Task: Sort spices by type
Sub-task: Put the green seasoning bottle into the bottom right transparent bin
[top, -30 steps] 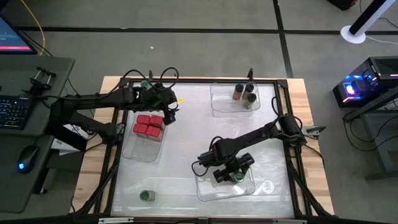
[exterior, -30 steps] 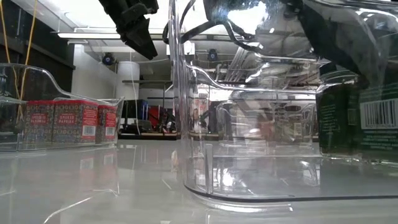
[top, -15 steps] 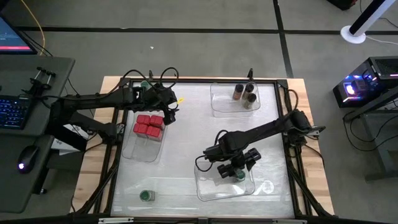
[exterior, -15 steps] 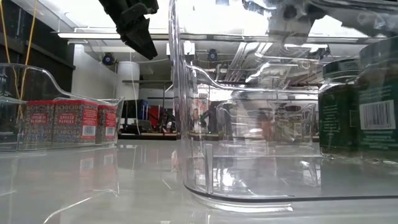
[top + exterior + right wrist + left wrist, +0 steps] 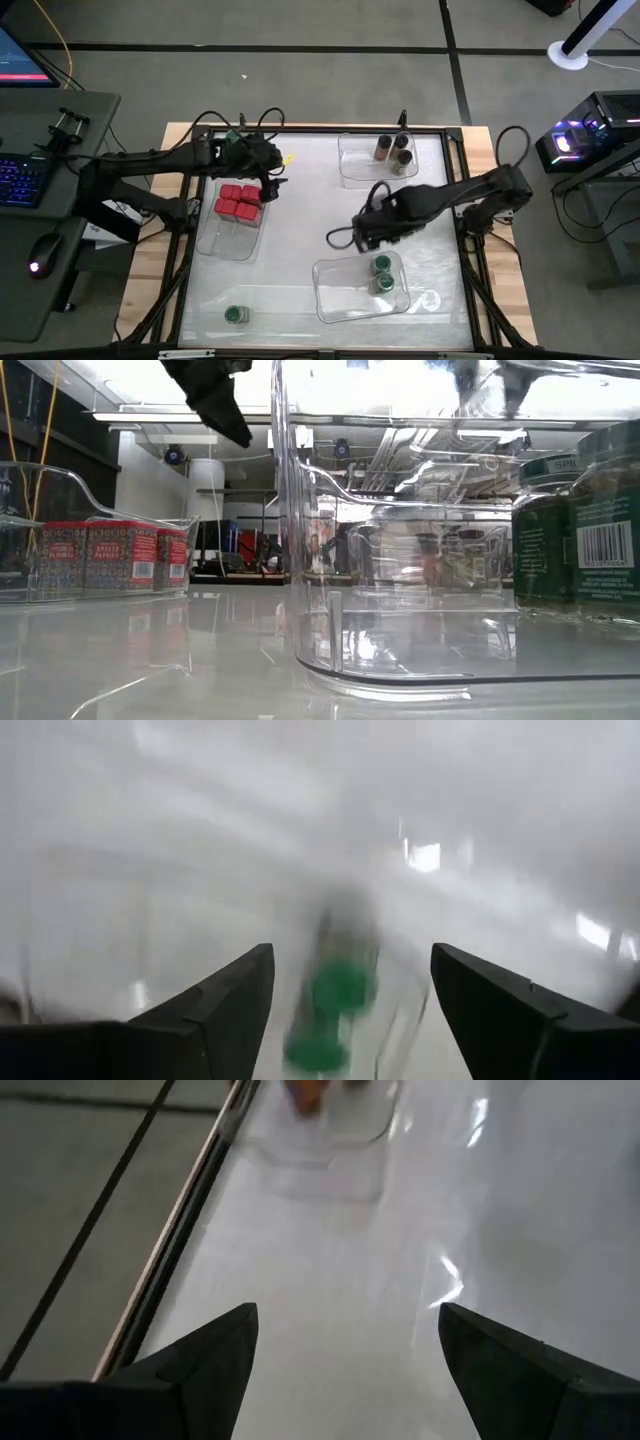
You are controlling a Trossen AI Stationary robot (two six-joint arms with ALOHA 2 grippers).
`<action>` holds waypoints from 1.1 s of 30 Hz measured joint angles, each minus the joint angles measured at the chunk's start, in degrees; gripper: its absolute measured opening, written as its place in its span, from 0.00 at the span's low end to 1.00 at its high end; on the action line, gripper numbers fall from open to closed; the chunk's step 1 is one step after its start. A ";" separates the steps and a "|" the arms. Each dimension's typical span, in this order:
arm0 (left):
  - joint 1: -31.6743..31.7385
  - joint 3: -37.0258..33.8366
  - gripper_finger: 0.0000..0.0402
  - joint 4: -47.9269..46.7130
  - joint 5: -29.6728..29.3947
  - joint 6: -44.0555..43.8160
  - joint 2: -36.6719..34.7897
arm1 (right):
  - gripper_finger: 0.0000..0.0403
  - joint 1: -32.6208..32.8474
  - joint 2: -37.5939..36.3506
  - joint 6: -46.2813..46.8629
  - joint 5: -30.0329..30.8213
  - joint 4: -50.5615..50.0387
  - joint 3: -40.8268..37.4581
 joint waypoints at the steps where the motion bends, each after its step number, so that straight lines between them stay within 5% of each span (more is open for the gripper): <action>1: -0.02 0.00 0.74 0.58 0.54 0.25 -0.44 | 0.66 -0.45 -0.87 -0.35 3.96 -0.02 0.00; 6: 1.21 0.00 0.74 4.71 -3.12 -1.95 -1.51 | 0.66 -5.30 -2.41 -7.18 13.78 -0.33 0.00; 12: 10.16 0.02 0.74 0.66 -8.47 -20.99 -1.00 | 0.66 -15.34 -2.08 -32.97 15.13 7.58 -3.64; 16: 21.95 0.00 0.74 -10.40 -9.95 -30.20 -0.66 | 0.66 -23.52 -2.07 -50.13 9.10 18.20 -8.77; 20: 32.37 0.00 0.74 -13.18 -5.05 -36.09 -0.66 | 0.66 -30.24 -2.07 -59.56 -1.34 28.60 -14.16; 25: 38.37 0.04 0.74 -13.32 -4.15 -35.57 2.06 | 0.66 -34.34 -2.07 -61.94 -12.76 34.99 -18.20; 33: 43.89 0.04 0.74 -11.62 -0.52 -27.31 11.60 | 0.66 -33.12 -2.07 -58.84 -13.84 35.96 -18.64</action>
